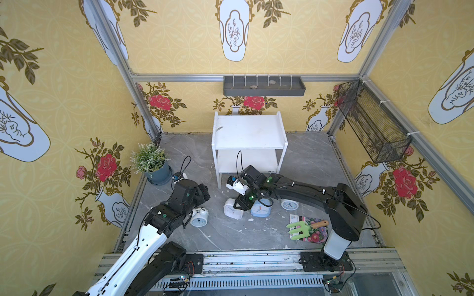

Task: Place the alarm clocks on the shelf by style
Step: Pick up the alarm from the center of the board.

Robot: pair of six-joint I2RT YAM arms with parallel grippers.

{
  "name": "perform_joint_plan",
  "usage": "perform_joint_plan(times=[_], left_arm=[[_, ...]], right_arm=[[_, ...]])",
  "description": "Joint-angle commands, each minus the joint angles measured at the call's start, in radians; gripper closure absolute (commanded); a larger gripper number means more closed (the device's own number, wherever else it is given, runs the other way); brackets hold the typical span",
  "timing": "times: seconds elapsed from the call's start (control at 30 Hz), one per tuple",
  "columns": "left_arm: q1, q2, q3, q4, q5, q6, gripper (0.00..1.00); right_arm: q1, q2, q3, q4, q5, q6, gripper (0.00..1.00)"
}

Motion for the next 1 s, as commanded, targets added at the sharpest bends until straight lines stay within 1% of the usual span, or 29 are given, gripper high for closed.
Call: perform_joint_plan(times=[0.0, 0.3, 0.4, 0.47, 0.57, 0.67, 0.7, 0.77, 0.83, 0.9, 0.97], left_arm=[[0.002, -0.001, -0.005, 0.017, 0.004, 0.007, 0.15], [0.004, -0.001, 0.003, 0.019, 0.006, 0.020, 0.15], [0.010, -0.003, 0.019, 0.031, 0.038, 0.059, 0.15], [0.018, -0.001, 0.038, 0.051, 0.093, 0.111, 0.14], [0.048, 0.017, 0.077, 0.076, 0.235, 0.192, 0.13], [0.068, 0.032, 0.116, 0.111, 0.446, 0.280, 0.14], [0.099, 0.029, 0.126, 0.137, 0.526, 0.303, 0.14], [0.107, 0.017, 0.133, 0.208, 0.690, 0.329, 0.14], [0.107, 0.003, 0.129, 0.307, 0.853, 0.340, 0.14], [0.107, 0.003, 0.124, 0.393, 0.972, 0.329, 0.13], [0.107, 0.023, 0.127, 0.459, 1.055, 0.313, 0.12]], right_arm=[[0.004, 0.000, -0.003, 0.024, -0.011, -0.003, 0.57], [0.026, -0.031, -0.012, 0.011, 0.013, 0.002, 0.72], [0.050, -0.075, -0.001, -0.017, 0.034, 0.007, 0.74], [0.064, -0.114, 0.013, -0.041, 0.046, 0.018, 0.74], [0.067, -0.195, 0.031, -0.079, 0.045, 0.041, 0.75], [0.060, -0.282, 0.045, -0.128, 0.040, 0.065, 0.75], [0.049, -0.314, 0.049, -0.146, 0.024, 0.075, 0.76], [0.013, -0.372, 0.057, -0.177, -0.032, 0.092, 0.76], [-0.047, -0.443, 0.064, -0.193, -0.121, 0.115, 0.76], [-0.099, -0.485, 0.083, -0.222, -0.195, 0.124, 0.76], [-0.131, -0.502, 0.128, -0.269, -0.252, 0.123, 0.75]])
